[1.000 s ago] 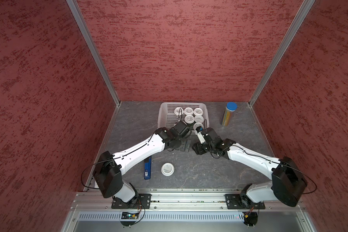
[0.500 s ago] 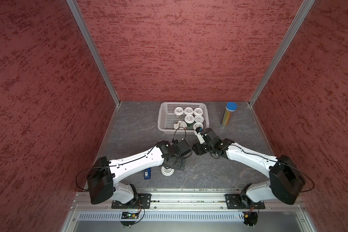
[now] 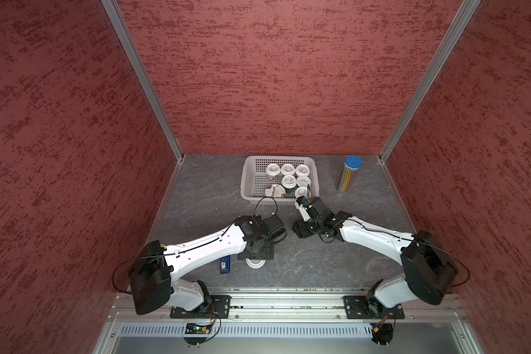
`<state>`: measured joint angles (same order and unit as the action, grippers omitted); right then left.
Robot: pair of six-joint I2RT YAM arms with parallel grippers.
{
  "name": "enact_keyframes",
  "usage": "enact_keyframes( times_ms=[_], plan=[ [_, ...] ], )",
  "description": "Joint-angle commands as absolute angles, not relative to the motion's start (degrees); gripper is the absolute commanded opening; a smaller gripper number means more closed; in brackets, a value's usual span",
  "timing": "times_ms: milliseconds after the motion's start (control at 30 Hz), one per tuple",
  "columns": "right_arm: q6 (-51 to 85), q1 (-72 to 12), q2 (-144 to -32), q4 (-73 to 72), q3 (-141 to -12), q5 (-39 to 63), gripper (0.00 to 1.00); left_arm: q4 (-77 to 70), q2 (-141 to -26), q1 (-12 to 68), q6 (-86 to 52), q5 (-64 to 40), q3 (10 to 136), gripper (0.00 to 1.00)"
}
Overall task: Put the yogurt in the basket
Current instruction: Pick up the yogurt from the center of the board.
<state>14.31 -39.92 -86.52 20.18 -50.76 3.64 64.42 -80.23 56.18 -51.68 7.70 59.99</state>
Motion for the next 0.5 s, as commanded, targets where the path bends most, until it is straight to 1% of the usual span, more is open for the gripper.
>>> enact_keyframes(
  times_ms=[0, 467],
  plan=[
    [13.6, -40.3, -87.4, 19.1, -51.2, 2.9, 0.62, 65.3, -79.6, 55.9, -53.0, 7.6, 59.5, 0.83],
    [13.2, -40.3, -87.8, 19.2, -51.2, 2.9, 0.63, 64.7, -80.9, 56.2, -53.4, 6.2, 58.4, 0.81]
  ],
)
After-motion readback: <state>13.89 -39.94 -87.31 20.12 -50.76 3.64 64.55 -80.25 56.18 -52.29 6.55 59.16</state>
